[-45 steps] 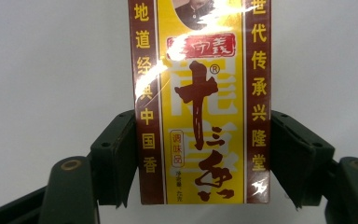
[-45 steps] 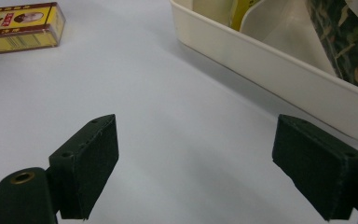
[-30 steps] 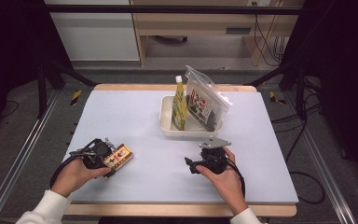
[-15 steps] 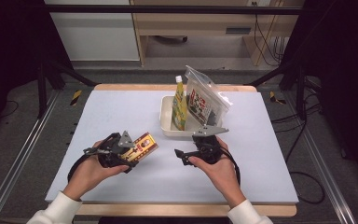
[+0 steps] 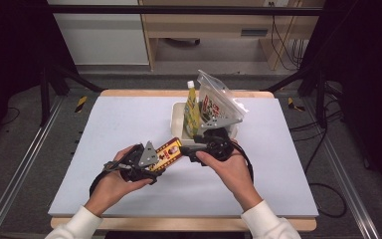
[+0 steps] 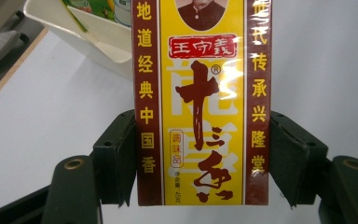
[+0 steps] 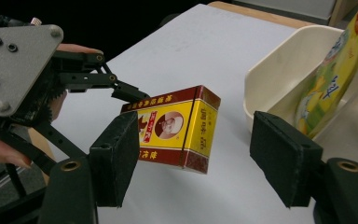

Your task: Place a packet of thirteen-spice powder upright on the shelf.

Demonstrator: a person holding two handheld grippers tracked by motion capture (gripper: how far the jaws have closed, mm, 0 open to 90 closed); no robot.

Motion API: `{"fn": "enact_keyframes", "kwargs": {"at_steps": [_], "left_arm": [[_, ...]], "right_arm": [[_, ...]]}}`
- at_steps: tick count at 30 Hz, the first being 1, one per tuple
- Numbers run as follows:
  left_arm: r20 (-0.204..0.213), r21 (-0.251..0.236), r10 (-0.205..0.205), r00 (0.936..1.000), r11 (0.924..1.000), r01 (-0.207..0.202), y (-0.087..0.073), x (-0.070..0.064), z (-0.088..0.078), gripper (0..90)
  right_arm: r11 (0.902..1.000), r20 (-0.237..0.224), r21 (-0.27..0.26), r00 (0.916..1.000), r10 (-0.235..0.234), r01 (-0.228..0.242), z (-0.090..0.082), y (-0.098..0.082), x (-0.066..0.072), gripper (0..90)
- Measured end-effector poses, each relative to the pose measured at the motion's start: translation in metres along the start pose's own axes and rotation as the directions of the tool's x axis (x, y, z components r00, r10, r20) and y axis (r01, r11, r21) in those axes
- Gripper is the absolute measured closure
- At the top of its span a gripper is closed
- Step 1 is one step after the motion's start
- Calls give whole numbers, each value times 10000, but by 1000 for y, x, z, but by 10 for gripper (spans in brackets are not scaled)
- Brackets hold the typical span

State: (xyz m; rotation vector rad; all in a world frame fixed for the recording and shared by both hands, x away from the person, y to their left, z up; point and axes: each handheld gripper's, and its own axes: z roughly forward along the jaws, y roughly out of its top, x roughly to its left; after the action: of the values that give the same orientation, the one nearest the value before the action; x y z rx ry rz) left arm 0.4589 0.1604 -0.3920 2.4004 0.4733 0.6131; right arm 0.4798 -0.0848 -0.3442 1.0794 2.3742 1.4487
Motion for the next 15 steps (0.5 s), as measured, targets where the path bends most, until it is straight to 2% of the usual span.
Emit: {"fn": "enact_keyframes", "kwargs": {"at_steps": [9,15], "left_arm": [[-102,-716,-61,9999,9974,54,2,-2,-5,319],[-134,-949,-20,9999,9955,7,4,-3,-8,319]], "right_arm": [[9981,-464,365,9976,508,-492,9,5,-4,383],[9969,-635,456,9957,675,-647,14,6,-6,407]]}}
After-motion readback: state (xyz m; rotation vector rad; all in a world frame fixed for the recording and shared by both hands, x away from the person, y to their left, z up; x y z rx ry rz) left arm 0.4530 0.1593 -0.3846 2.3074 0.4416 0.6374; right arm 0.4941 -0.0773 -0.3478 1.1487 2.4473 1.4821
